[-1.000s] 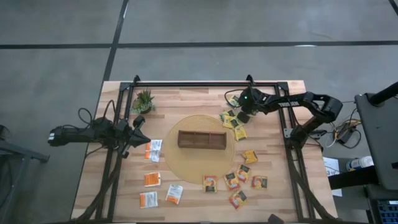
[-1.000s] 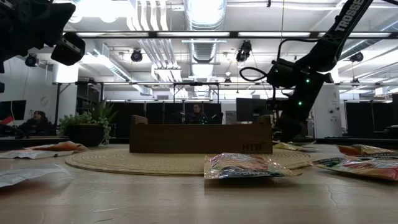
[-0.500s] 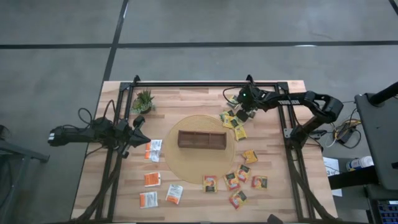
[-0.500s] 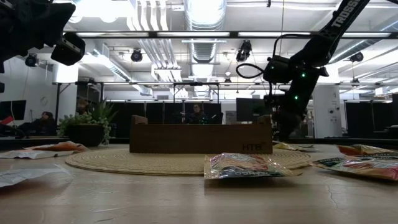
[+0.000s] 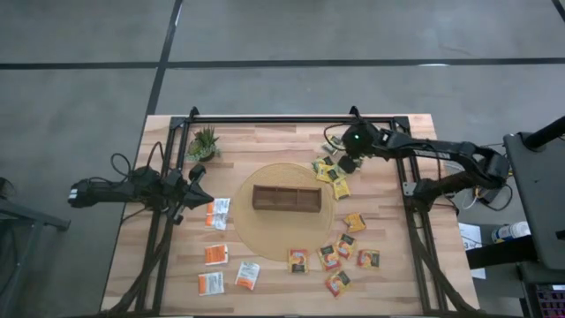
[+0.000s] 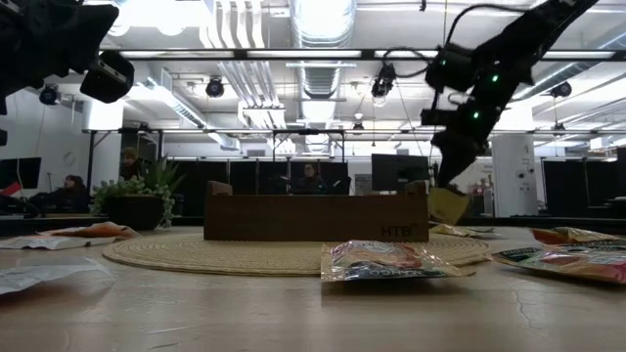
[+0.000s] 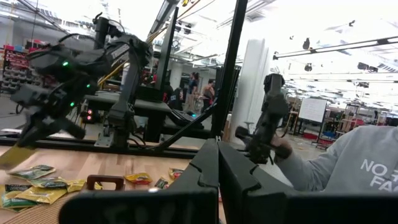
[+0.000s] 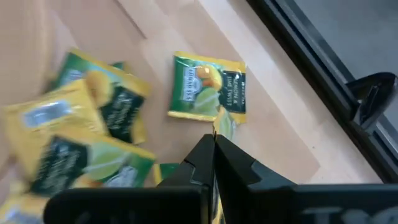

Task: Pick & Place Tea
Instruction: Put the yellow tea bag into the right of the wooden organizer

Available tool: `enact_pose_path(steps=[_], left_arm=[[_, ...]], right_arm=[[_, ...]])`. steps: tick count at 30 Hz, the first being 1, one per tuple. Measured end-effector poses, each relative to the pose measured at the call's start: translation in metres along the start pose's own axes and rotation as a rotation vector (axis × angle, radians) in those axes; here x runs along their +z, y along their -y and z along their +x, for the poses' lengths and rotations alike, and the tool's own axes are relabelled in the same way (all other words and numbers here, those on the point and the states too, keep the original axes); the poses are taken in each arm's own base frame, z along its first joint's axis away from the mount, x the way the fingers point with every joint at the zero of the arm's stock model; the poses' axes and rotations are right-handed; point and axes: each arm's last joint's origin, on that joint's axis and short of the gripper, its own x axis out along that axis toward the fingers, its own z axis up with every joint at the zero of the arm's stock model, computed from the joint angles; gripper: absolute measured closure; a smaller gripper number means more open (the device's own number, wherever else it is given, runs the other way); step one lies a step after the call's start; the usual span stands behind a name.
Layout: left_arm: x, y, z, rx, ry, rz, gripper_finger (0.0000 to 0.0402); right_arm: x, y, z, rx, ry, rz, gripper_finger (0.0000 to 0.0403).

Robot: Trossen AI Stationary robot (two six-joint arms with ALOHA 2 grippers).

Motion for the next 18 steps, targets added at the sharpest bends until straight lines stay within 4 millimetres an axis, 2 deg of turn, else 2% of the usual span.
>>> enact_pose_path(steps=[9,14,18], left_arm=[[0.0,0.0,0.0,0.0,0.0,0.0,0.0402],[0.0,0.0,0.0,0.0,0.0,0.0,0.0402],[0.0,0.0,0.0,0.0,0.0,0.0,0.0402]], right_arm=[[-0.004,-0.014,-0.044,0.113,0.096,0.01,0.0394],[-0.005,-0.025,-0.057,0.275,0.135,-0.028,0.0394],[-0.006,-0.034,-0.062,0.326,0.146,-0.063,0.0394]])
